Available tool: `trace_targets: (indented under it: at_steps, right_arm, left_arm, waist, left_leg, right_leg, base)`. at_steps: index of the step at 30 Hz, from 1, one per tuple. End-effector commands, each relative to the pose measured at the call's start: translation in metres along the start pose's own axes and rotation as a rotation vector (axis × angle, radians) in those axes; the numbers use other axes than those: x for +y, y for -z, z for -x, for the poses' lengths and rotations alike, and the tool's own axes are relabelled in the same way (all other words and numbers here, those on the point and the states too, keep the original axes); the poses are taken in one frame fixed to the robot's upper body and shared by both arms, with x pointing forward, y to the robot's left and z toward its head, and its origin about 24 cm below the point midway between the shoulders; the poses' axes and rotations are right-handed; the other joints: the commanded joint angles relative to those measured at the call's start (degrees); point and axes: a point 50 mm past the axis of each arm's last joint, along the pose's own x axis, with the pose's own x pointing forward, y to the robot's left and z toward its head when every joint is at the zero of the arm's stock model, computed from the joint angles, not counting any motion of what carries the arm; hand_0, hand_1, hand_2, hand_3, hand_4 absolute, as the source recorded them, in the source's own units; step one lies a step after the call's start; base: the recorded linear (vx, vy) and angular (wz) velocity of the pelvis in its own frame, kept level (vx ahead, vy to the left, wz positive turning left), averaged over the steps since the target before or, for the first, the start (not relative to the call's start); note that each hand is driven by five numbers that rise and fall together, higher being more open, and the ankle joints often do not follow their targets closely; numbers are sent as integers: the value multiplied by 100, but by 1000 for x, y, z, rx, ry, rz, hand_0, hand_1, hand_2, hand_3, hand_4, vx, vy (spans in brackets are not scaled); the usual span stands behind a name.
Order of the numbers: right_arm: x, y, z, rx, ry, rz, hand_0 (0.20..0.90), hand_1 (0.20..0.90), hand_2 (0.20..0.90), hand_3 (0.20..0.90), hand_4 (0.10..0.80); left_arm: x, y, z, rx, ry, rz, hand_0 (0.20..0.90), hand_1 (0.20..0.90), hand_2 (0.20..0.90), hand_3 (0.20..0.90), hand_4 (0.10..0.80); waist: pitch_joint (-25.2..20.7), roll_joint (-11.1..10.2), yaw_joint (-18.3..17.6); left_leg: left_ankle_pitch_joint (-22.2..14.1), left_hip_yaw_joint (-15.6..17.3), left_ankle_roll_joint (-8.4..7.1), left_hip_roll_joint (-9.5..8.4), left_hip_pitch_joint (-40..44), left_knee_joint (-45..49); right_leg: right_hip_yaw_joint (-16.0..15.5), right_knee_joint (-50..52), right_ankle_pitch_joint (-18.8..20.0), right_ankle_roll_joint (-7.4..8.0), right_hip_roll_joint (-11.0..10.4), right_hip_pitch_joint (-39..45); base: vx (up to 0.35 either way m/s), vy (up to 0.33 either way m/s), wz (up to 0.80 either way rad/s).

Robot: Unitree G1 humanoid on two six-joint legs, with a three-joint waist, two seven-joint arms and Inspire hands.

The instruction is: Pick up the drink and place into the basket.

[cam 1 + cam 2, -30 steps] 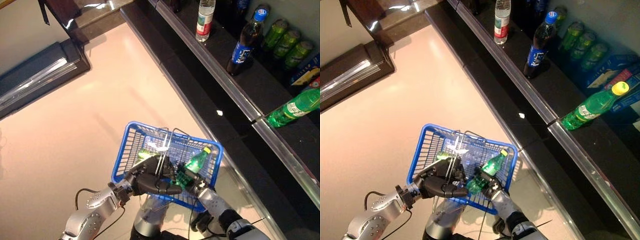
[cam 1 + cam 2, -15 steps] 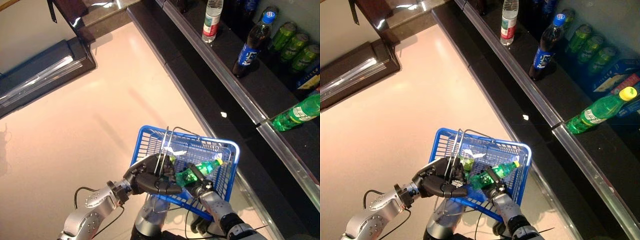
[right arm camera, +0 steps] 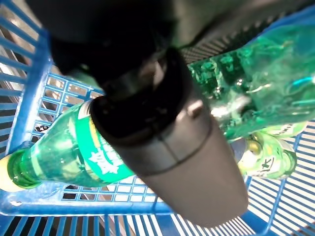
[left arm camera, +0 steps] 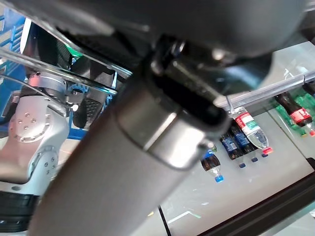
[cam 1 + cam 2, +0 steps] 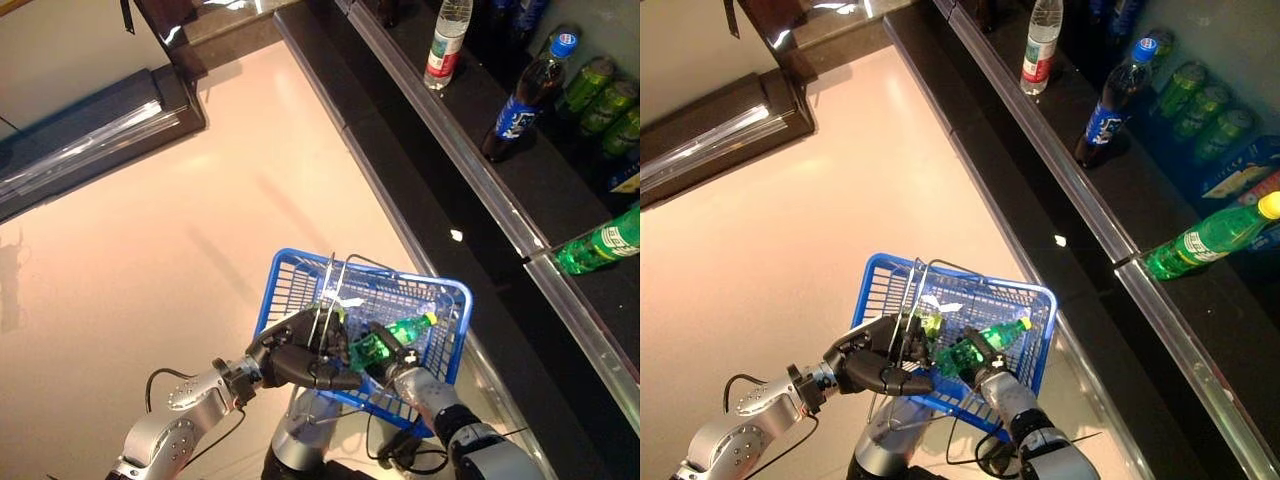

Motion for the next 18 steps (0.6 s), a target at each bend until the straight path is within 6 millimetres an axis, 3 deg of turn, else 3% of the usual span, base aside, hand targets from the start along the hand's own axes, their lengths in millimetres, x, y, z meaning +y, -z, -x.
trace_targets:
  at_steps: [1,6,11,18]
  right_arm:
    - [-18,11,-1,13,45,19,900,900,900,900,800]
    - [-24,14,-1,-10,35,82,900,900,900,900,800]
    - [-17,20,1,-42,-23,194,900,900,900,900,800]
    - [-9,35,10,-60,-157,176,900,900,900,900,800]
  left_arm:
    - [-77,-69,-5,-394,471,-89,300,300,300,200,100]
    - [-75,-69,-6,-379,451,-85,300,300,300,200,100]
    - [-73,-68,-6,-365,432,-98,300,300,300,200,100]
    - [-62,-61,-1,-324,367,-111,300,300,300,200,100]
  waist:
    - [-569,-16,123]
    - [-589,-110,129]
    - [-613,-220,122]
    - [-719,-411,107]
  left_leg:
    - [-298,181,467,-90,-281,514]
    - [-295,206,467,-58,-239,476]
    - [-277,223,462,-13,-186,404]
    - [-271,280,438,91,-104,358]
  right_leg:
    - [93,-764,815,-527,381,270]
    - [107,-815,841,-507,421,309]
    - [120,-858,864,-496,481,325]
    - [104,-899,890,-454,570,401]
  base:
    - [0,0,0]
    - [22,-19,1]
    - [12,-21,1]
    - [38,-53,3]
